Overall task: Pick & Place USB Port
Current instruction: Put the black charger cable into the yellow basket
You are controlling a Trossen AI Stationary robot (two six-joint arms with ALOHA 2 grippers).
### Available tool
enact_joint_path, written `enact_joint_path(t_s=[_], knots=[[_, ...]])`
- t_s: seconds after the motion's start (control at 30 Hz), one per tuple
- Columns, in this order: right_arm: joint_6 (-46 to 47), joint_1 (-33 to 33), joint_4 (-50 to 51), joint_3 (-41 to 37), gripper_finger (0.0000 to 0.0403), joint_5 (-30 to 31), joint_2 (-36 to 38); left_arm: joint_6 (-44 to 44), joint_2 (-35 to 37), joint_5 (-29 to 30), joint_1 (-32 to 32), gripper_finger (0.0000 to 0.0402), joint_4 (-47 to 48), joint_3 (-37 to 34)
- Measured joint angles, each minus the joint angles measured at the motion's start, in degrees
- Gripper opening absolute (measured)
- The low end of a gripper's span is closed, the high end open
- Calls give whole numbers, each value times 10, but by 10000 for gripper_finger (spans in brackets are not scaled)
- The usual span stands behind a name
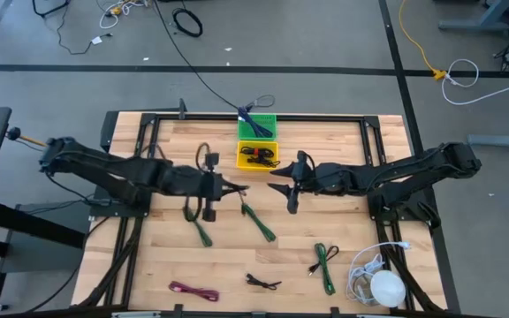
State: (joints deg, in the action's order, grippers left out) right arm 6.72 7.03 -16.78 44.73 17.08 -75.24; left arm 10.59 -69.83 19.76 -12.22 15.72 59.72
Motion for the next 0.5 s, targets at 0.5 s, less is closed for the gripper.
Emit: enact_joint_path(t_s=[0.5], knots=[[-92,0,-157,0,185,0,0,35,-73,-70,72,20,-182,0]])
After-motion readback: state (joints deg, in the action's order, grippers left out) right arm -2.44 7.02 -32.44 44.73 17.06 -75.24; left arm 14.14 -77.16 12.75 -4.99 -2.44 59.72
